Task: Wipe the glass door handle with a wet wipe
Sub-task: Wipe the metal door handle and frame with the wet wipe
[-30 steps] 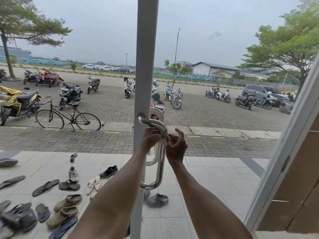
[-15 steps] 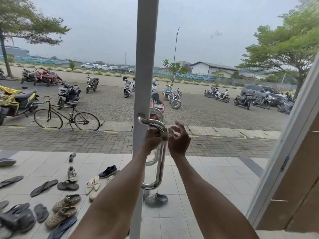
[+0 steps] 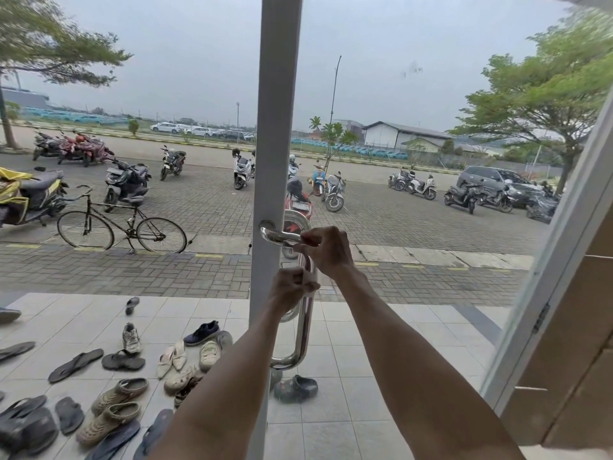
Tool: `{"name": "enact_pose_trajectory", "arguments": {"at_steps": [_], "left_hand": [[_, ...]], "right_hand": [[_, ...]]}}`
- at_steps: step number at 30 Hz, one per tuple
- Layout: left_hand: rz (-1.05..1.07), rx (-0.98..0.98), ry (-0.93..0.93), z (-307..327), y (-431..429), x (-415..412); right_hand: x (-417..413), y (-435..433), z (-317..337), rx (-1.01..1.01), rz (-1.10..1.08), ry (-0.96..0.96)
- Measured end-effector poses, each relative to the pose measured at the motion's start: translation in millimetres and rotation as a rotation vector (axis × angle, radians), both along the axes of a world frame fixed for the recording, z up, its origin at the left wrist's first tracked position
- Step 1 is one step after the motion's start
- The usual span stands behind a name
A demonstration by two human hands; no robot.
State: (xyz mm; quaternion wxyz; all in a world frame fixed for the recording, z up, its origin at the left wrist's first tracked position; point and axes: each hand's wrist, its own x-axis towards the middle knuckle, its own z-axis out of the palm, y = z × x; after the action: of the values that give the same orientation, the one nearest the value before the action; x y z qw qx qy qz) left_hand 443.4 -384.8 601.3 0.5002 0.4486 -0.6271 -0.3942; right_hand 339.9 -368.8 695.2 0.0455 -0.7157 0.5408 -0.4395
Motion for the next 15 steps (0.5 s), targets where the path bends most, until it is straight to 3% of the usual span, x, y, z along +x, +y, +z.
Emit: {"name": "enact_pose_trajectory", "arguments": {"at_steps": [8,15], "left_hand": [[0.071,0.066,-0.139,-38,3,-3],[0.084,0.197,-0.091,-20,10,-6]], "right_hand": [[-1,1,3,0.014,0.012,0.057],[-1,-2,3,0.066,0.013,0.111]]}}
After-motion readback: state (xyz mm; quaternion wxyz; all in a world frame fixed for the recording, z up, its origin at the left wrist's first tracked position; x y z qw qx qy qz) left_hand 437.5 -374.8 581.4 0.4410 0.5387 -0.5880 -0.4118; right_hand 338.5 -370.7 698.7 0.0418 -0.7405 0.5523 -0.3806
